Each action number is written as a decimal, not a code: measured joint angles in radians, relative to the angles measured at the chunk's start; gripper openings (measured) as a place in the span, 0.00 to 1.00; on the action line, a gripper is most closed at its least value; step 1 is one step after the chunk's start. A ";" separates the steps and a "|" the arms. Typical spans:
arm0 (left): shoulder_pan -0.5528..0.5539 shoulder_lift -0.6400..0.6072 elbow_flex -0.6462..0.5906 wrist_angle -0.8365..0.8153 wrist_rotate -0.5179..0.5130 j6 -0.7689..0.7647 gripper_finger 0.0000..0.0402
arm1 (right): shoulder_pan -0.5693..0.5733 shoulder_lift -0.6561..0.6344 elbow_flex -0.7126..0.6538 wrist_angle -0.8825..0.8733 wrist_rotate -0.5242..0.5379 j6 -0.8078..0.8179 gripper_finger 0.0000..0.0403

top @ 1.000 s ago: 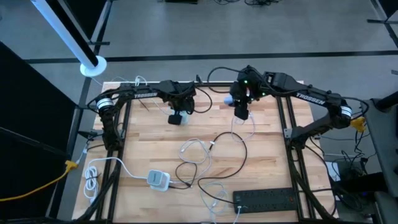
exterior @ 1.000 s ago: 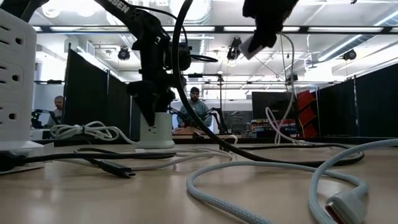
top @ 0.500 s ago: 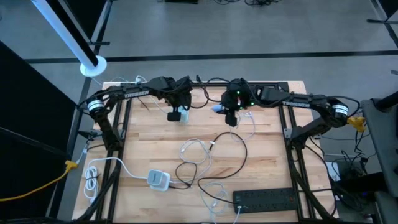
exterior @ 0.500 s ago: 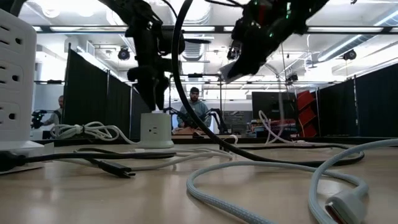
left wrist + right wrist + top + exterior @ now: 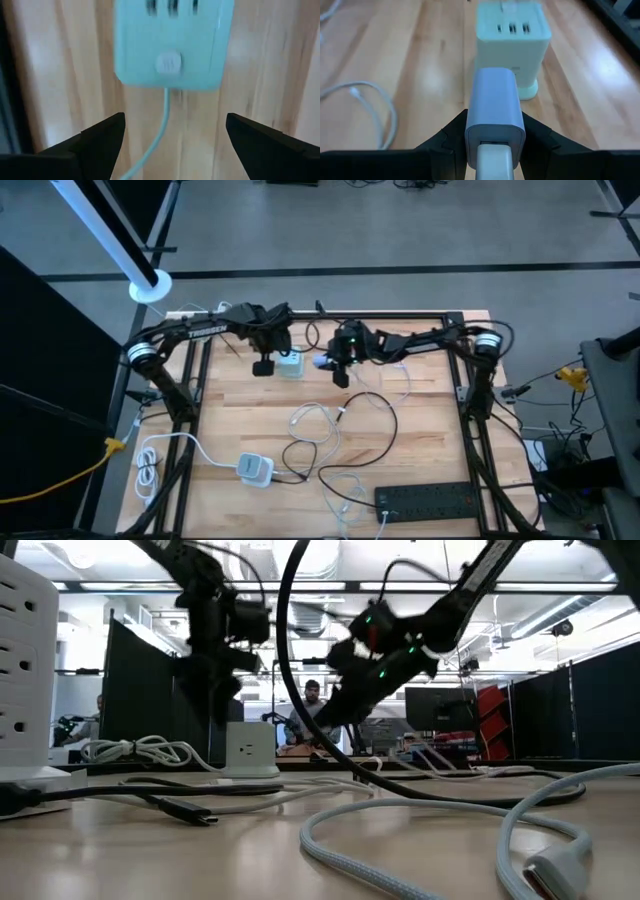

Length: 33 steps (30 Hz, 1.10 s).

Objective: Insert USB
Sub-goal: Insert the purple charger adapter into the green outlet extension

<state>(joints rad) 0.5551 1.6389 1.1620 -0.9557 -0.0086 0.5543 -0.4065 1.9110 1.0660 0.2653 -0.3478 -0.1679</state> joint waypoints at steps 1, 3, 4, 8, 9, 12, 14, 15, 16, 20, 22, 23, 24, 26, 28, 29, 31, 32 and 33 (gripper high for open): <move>0.001 -0.006 -0.032 0.026 0.000 0.008 0.83 | 0.000 0.021 0.015 0.002 0.000 -0.008 0.29; 0.000 -0.020 -0.092 0.116 0.000 0.014 0.83 | 0.000 0.060 0.050 0.004 0.000 -0.026 0.29; 0.000 -0.023 -0.122 0.170 0.000 0.014 0.83 | 0.000 0.081 0.067 0.003 0.000 -0.033 0.29; 0.000 -0.024 -0.220 0.365 0.000 0.015 0.80 | 0.000 0.136 0.122 0.004 0.004 -0.014 0.29; 0.000 -0.025 -0.239 0.403 0.000 0.016 0.80 | 0.000 0.142 0.129 0.006 0.009 -0.009 0.29; 0.000 -0.024 -0.281 0.460 0.000 0.016 0.78 | 0.000 0.153 0.135 0.006 0.036 -0.008 0.29; 0.000 -0.024 -0.303 0.492 0.000 0.022 0.78 | 0.000 0.157 0.135 0.009 0.038 -0.008 0.29; 0.000 -0.024 -0.313 0.504 0.000 0.029 0.78 | 0.000 0.158 0.135 0.010 0.038 -0.008 0.29; 0.000 -0.024 -0.322 0.510 0.000 0.033 0.78 | 0.000 0.158 0.135 0.010 0.038 -0.008 0.29; -0.001 -0.022 -0.344 0.529 0.001 0.039 0.78 | 0.000 0.158 0.135 0.018 0.042 -0.007 0.29; -0.001 -0.022 -0.354 0.543 0.001 0.039 0.78 | 0.000 0.158 0.135 0.054 0.047 -0.001 0.29; -0.002 -0.022 -0.358 0.550 0.002 0.039 0.78 | 0.000 0.158 0.135 0.072 0.058 0.002 0.29; -0.002 -0.023 -0.361 0.556 0.003 0.039 0.78 | 0.000 0.158 0.135 0.086 0.070 0.005 0.29; -0.006 -0.023 -0.364 0.561 0.003 0.051 0.78 | 0.002 0.158 0.135 0.094 0.078 0.011 0.29; -0.013 -0.023 -0.364 0.563 0.000 0.077 0.78 | 0.002 0.158 0.135 0.090 0.080 0.011 0.29; -0.016 -0.023 -0.364 0.563 -0.001 0.088 0.78 | 0.003 0.158 0.135 0.086 0.080 0.014 0.29; -0.018 -0.023 -0.362 0.563 -0.002 0.097 0.78 | 0.004 0.158 0.135 0.082 0.086 0.034 0.29; -0.018 -0.023 -0.362 0.562 -0.003 0.098 0.78 | 0.005 0.158 0.135 0.081 0.086 0.050 0.29; -0.019 -0.023 -0.362 0.560 -0.003 0.098 0.78 | 0.007 0.158 0.135 0.081 0.087 0.061 0.29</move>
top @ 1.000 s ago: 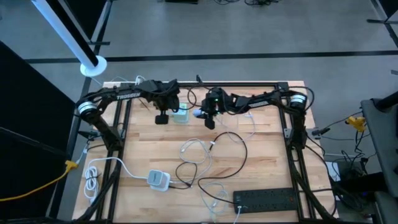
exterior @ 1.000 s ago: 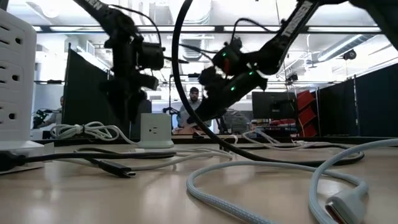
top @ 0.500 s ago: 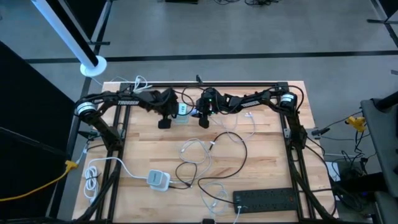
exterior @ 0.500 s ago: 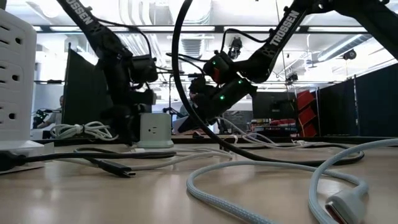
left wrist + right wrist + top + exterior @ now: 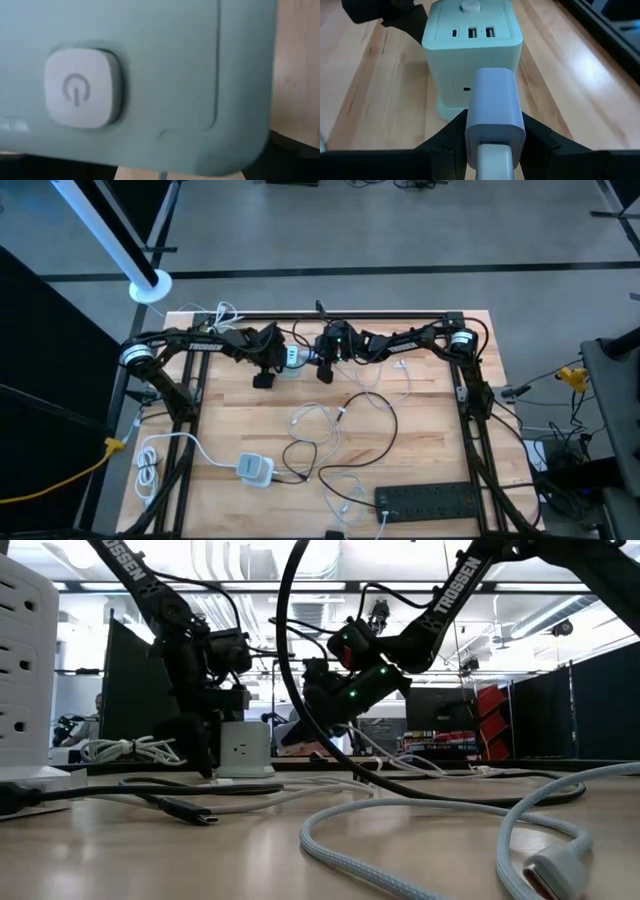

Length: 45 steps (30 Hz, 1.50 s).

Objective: Insert USB
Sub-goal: Insert the purple charger adapter into the green outlet extension

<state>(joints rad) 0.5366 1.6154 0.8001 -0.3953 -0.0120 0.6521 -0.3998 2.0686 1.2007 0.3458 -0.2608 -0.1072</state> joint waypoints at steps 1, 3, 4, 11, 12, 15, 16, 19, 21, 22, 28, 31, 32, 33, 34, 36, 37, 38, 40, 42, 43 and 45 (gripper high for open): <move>0.000 -0.001 0.000 -0.005 0.000 0.000 0.78 | 0.002 0.000 0.000 0.000 0.000 0.003 0.29; -0.004 -0.006 -0.001 -0.018 -0.003 0.001 0.78 | 0.009 0.000 0.000 0.000 0.005 -0.006 0.29; -0.009 -0.011 -0.003 -0.029 -0.006 0.004 0.78 | 0.016 0.008 0.000 0.007 0.007 -0.013 0.29; -0.078 -0.033 -0.006 -0.097 -0.032 -0.023 0.78 | 0.069 0.014 -0.002 0.015 0.062 0.017 0.29; -0.091 -0.034 -0.006 -0.108 -0.036 -0.038 0.78 | 0.078 0.014 -0.002 0.017 0.067 0.035 0.29; -0.126 -0.038 -0.006 -0.151 -0.034 -0.079 0.78 | 0.104 0.014 -0.002 0.017 0.065 0.052 0.29; -0.138 -0.038 -0.007 -0.172 -0.022 -0.096 0.78 | 0.114 0.015 -0.002 0.020 0.056 0.054 0.29; -0.165 -0.045 -0.007 -0.192 -0.015 -0.135 0.78 | 0.142 0.015 -0.002 0.036 0.031 0.053 0.29; -0.176 -0.056 -0.009 -0.201 0.003 -0.162 0.78 | 0.153 0.015 -0.001 0.033 0.020 0.064 0.29; -0.177 -0.064 -0.012 -0.205 0.005 -0.170 0.78 | 0.153 0.015 -0.001 0.033 0.021 0.077 0.29; -0.176 -0.123 -0.020 -0.206 -0.042 -0.157 0.78 | 0.148 0.013 -0.005 0.009 0.118 0.118 0.29; -0.170 -0.148 -0.034 -0.208 -0.054 -0.154 0.78 | 0.151 0.007 -0.005 -0.003 0.154 0.150 0.29; -0.168 -0.155 -0.038 -0.207 -0.057 -0.155 0.78 | 0.154 0.005 -0.005 -0.005 0.154 0.162 0.29; -0.167 -0.161 -0.043 -0.205 -0.061 -0.155 0.78 | 0.158 0.004 -0.005 -0.006 0.154 0.170 0.29; -0.167 -0.167 -0.049 -0.199 -0.063 -0.156 0.78 | 0.164 0.004 -0.005 -0.008 0.155 0.175 0.29; -0.167 -0.171 -0.063 -0.190 -0.068 -0.157 0.78 | 0.179 0.004 -0.005 -0.007 0.162 0.178 0.29; -0.167 -0.171 -0.071 -0.180 -0.068 -0.158 0.78 | 0.188 0.004 -0.006 -0.001 0.174 0.178 0.29; -0.167 -0.172 -0.080 -0.167 -0.069 -0.158 0.78 | 0.201 0.013 -0.006 0.016 0.204 0.177 0.29; -0.167 -0.174 -0.101 -0.136 -0.070 -0.163 0.78 | 0.222 0.033 -0.002 0.053 0.265 0.182 0.29; -0.167 -0.172 -0.117 -0.120 -0.073 -0.168 0.78 | 0.234 0.052 0.003 0.047 0.308 0.201 0.29; -0.167 -0.172 -0.122 -0.113 -0.073 -0.169 0.78 | 0.235 0.056 0.006 0.046 0.317 0.216 0.29; -0.167 -0.172 -0.130 -0.108 -0.073 -0.171 0.78 | 0.232 0.057 0.012 0.058 0.325 0.245 0.29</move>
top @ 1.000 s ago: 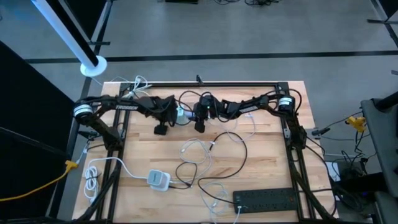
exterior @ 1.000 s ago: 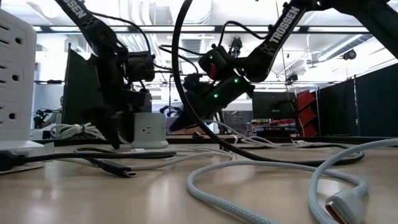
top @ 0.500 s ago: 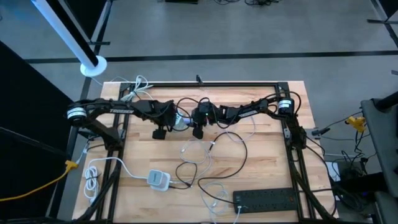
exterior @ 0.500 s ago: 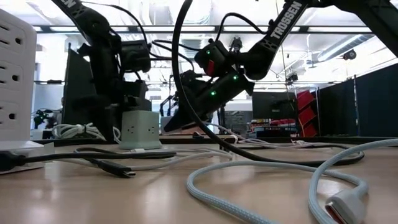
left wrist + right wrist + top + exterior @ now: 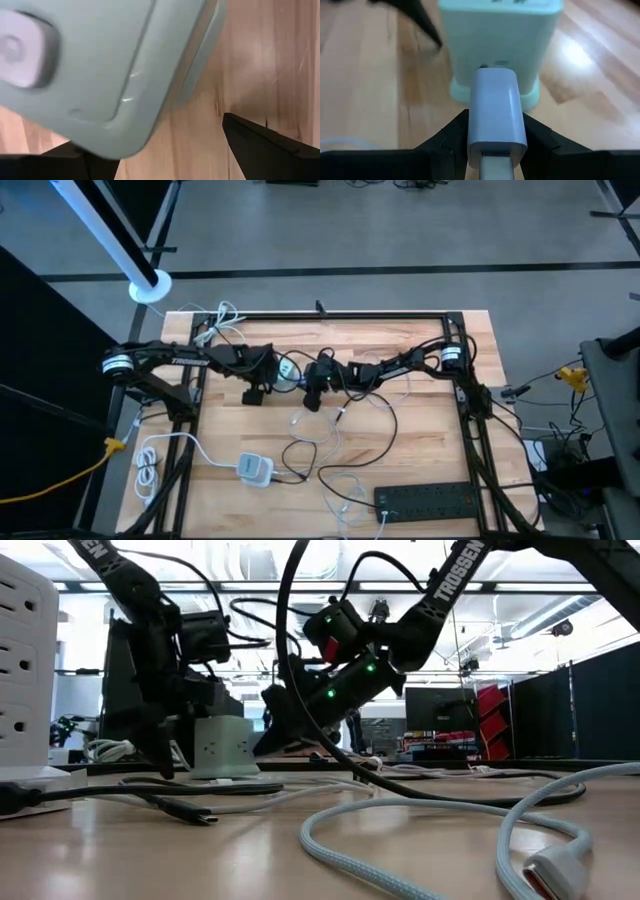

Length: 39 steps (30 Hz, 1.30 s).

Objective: Insert USB
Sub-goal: Insert the purple charger adapter into the green outlet extension

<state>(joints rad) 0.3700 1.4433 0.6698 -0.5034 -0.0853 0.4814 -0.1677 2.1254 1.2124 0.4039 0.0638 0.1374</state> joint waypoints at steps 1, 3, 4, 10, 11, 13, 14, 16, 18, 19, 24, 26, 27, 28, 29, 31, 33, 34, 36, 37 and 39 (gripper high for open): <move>0.000 0.000 -0.003 0.005 0.000 0.000 0.78 | -0.001 0.000 0.001 0.001 0.001 0.003 0.29; 0.000 -0.001 -0.006 0.009 -0.001 0.004 0.78 | -0.001 0.000 0.001 -0.004 0.007 0.003 0.29; 0.000 -0.001 -0.006 0.012 -0.001 0.006 0.78 | -0.001 0.000 0.000 -0.008 0.006 0.003 0.29; 0.001 -0.002 0.014 0.030 -0.003 0.006 0.78 | -0.001 0.000 0.009 -0.006 0.003 0.002 0.29; 0.001 -0.002 0.019 0.039 -0.004 0.006 0.78 | 0.000 0.000 0.011 -0.007 0.003 0.002 0.29; 0.001 -0.002 0.025 0.057 -0.004 0.006 0.78 | -0.001 0.005 0.014 -0.006 0.003 0.002 0.29; 0.001 -0.002 0.029 0.061 -0.003 0.007 0.78 | -0.001 0.010 0.014 -0.002 0.004 0.004 0.29; 0.001 -0.002 0.029 0.076 -0.003 0.013 0.78 | -0.002 0.012 0.015 -0.002 0.009 0.006 0.29; 0.001 -0.002 0.029 0.084 -0.001 0.014 0.78 | -0.003 0.014 0.015 0.000 0.012 0.006 0.29; 0.001 -0.002 0.029 0.089 0.001 0.014 0.78 | -0.003 0.014 0.015 -0.001 0.015 0.004 0.29; 0.001 -0.001 0.027 0.112 0.011 0.012 0.78 | -0.002 0.019 0.015 0.004 0.044 -0.002 0.29; 0.002 -0.001 0.027 0.121 0.008 0.011 0.78 | -0.003 0.019 0.015 0.003 0.060 0.006 0.29; 0.002 -0.001 0.027 0.124 0.008 0.009 0.78 | -0.003 0.019 0.015 0.004 0.060 0.008 0.29; 0.002 0.003 0.027 0.130 0.007 0.003 0.78 | -0.003 0.019 0.015 0.007 0.063 0.009 0.29; 0.002 0.008 0.027 0.136 0.006 -0.003 0.78 | -0.003 0.019 0.015 0.012 0.065 0.009 0.29; 0.002 0.019 0.027 0.142 0.005 -0.009 0.78 | -0.003 0.020 0.013 0.018 0.067 0.010 0.29; 0.002 0.031 0.027 0.149 0.004 -0.022 0.78 | -0.003 0.020 0.013 0.021 0.075 0.010 0.29; 0.002 0.038 0.027 0.153 0.004 -0.027 0.78 | -0.003 0.020 0.013 0.023 0.086 0.010 0.29; 0.002 0.043 0.027 0.159 0.007 -0.030 0.78 | -0.003 0.021 0.013 0.028 0.116 0.023 0.29; 0.002 0.044 0.027 0.163 0.010 -0.031 0.78 | -0.003 0.021 0.013 0.030 0.133 0.034 0.29; 0.002 0.044 0.027 0.172 0.011 -0.038 0.78 | -0.005 0.021 0.013 0.033 0.142 0.066 0.29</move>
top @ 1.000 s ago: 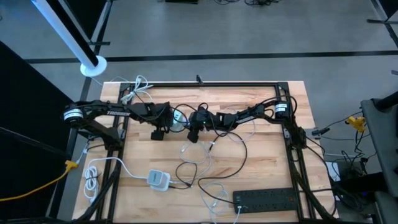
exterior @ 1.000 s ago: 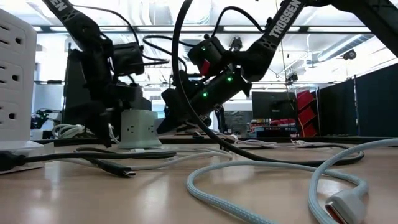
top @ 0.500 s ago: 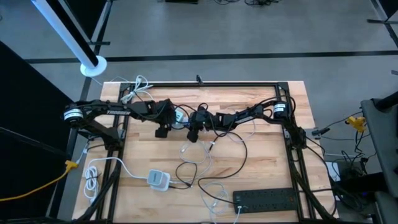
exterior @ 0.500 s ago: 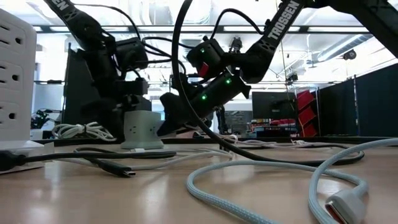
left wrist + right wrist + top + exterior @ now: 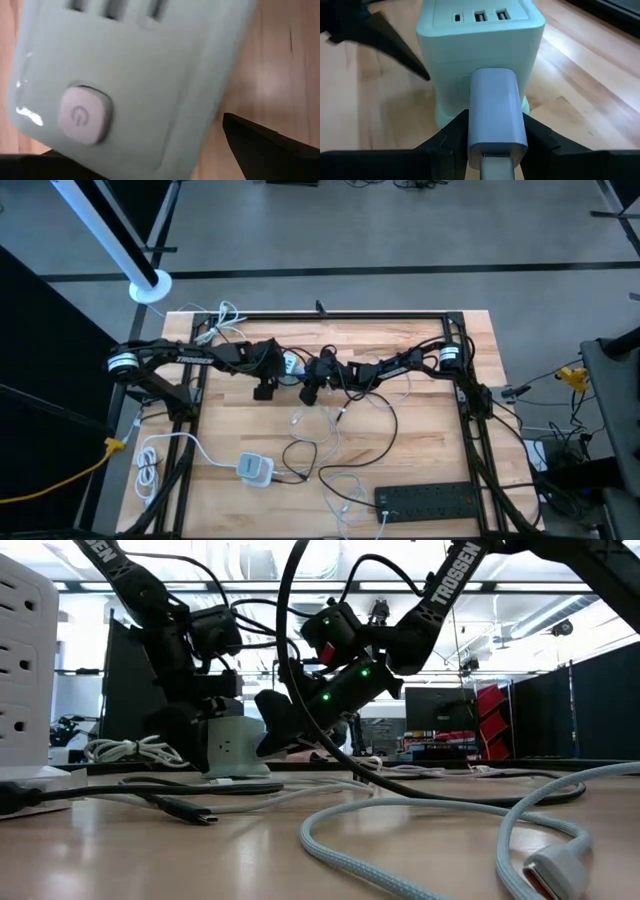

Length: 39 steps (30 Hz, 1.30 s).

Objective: Insert USB
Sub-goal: Insert the purple charger adapter into the green outlet extension

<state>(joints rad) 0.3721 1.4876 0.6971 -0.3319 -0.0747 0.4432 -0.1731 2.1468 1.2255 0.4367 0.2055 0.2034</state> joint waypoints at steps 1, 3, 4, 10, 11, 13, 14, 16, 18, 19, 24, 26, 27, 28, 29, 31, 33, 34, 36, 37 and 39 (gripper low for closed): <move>0.000 0.000 0.000 0.002 0.000 -0.004 0.78 | -0.001 0.000 0.000 0.000 0.001 0.011 0.29; 0.000 0.000 0.000 0.004 -0.001 -0.010 0.78 | -0.001 0.000 0.000 0.001 -0.002 0.012 0.29; 0.000 0.000 0.000 0.005 -0.001 -0.010 0.78 | -0.002 0.000 0.000 0.002 -0.005 0.005 0.29; 0.000 0.000 0.000 0.026 -0.001 -0.012 0.78 | -0.005 0.000 0.000 0.005 -0.044 -0.032 0.29; 0.000 0.000 0.000 0.029 -0.005 -0.013 0.78 | -0.006 0.000 0.000 0.005 -0.044 -0.021 0.29; -0.001 0.000 0.000 0.040 -0.045 -0.015 0.78 | -0.009 0.000 0.001 0.010 -0.040 -0.013 0.29; -0.002 0.000 0.002 0.041 -0.073 -0.014 0.78 | -0.011 0.000 0.002 0.013 -0.040 -0.017 0.29; -0.003 -0.001 0.008 0.031 -0.116 -0.003 0.78 | -0.012 0.000 0.003 0.019 -0.037 -0.039 0.29; -0.004 -0.009 0.010 0.008 -0.124 0.000 0.78 | -0.011 -0.001 0.005 0.020 -0.043 -0.059 0.29; -0.005 -0.015 0.010 -0.003 -0.123 0.001 0.78 | -0.011 -0.002 0.005 0.019 -0.054 -0.066 0.29; -0.005 -0.037 0.011 -0.042 -0.128 0.006 0.78 | -0.010 -0.022 0.006 -0.035 -0.104 -0.101 0.29; -0.003 -0.039 0.011 -0.066 -0.153 0.013 0.78 | -0.010 -0.038 0.006 -0.089 -0.126 -0.103 0.38; -0.003 -0.039 0.011 -0.077 -0.170 0.019 0.78 | -0.010 -0.050 0.006 -0.124 -0.142 -0.108 0.44; -0.003 -0.039 0.011 -0.088 -0.189 0.024 0.78 | -0.010 -0.061 0.006 -0.153 -0.155 -0.116 0.50; -0.003 -0.040 0.011 -0.095 -0.204 0.026 0.78 | -0.010 -0.074 0.007 -0.176 -0.166 -0.124 0.55; 0.001 -0.044 0.011 -0.097 -0.249 0.026 0.78 | -0.011 -0.104 0.007 -0.244 -0.183 -0.154 0.65; 0.001 -0.056 0.011 -0.096 -0.304 0.023 0.78 | -0.011 -0.128 0.008 -0.287 -0.192 -0.186 0.74; 0.001 -0.064 0.011 -0.100 -0.332 0.016 0.78 | -0.011 -0.135 0.013 -0.305 -0.203 -0.198 0.77; 0.001 -0.086 0.026 -0.139 -0.372 -0.014 0.78 | -0.011 -0.137 0.027 -0.304 -0.206 -0.202 0.82; 0.002 -0.102 0.038 -0.165 -0.381 -0.036 0.78 | -0.011 -0.134 0.033 -0.305 -0.207 -0.204 0.83; 0.002 -0.141 0.068 -0.223 -0.387 -0.088 0.78 | -0.011 -0.110 0.056 -0.295 -0.214 -0.221 0.84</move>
<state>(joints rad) 0.3740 1.3467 0.7651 -0.5553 -0.4617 0.3549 -0.1844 2.0368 1.2817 0.1416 -0.0084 -0.0171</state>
